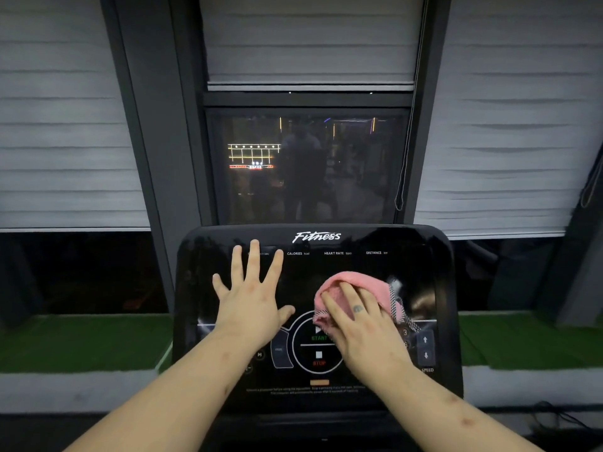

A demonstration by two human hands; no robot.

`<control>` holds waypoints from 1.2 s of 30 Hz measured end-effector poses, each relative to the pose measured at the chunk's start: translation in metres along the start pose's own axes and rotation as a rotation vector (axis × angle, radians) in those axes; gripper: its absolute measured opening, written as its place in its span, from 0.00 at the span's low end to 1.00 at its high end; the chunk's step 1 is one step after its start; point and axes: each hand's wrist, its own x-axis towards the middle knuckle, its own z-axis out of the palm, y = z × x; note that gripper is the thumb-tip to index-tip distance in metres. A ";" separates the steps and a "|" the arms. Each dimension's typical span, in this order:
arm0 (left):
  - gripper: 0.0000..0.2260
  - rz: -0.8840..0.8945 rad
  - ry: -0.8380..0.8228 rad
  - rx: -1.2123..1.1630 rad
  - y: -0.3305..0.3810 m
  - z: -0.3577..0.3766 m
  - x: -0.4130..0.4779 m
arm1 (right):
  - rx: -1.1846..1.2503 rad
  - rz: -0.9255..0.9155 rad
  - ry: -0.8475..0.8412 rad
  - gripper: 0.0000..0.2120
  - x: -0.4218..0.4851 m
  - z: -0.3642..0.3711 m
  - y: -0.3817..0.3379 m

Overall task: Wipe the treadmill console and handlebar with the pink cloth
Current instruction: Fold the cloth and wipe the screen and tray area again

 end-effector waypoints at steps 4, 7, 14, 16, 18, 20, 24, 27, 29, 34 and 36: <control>0.48 0.002 -0.007 -0.002 0.000 0.001 0.000 | -0.006 -0.023 0.042 0.30 0.022 -0.027 0.013; 0.48 0.000 -0.006 -0.003 0.000 0.002 0.000 | 0.023 -0.053 0.029 0.32 0.057 -0.055 0.014; 0.48 -0.007 -0.003 -0.001 0.000 0.002 0.001 | 0.183 -0.082 0.022 0.33 0.072 -0.044 0.019; 0.48 -0.007 -0.004 0.005 0.000 0.002 0.000 | 0.201 -0.051 0.042 0.33 0.060 -0.037 0.040; 0.48 -0.010 0.000 0.009 0.001 0.002 0.000 | 0.086 -0.044 0.091 0.30 0.048 -0.032 0.062; 0.48 -0.008 0.003 0.012 0.002 0.002 -0.001 | 0.048 0.070 0.101 0.29 0.039 -0.032 0.082; 0.48 -0.006 0.008 0.026 0.001 0.002 -0.001 | 0.105 0.170 0.148 0.30 0.041 -0.039 0.078; 0.48 -0.008 0.006 0.032 0.002 0.001 -0.001 | 0.049 -0.026 0.128 0.30 0.058 -0.047 0.045; 0.48 -0.012 0.005 0.034 0.003 0.001 -0.001 | 0.046 -0.086 0.177 0.32 0.068 -0.049 0.025; 0.48 -0.023 0.017 0.023 0.004 0.000 0.001 | 0.115 -0.023 0.061 0.31 0.062 -0.050 0.026; 0.48 -0.021 0.018 0.025 0.004 0.000 0.000 | 0.082 -0.002 0.043 0.32 0.056 -0.053 0.046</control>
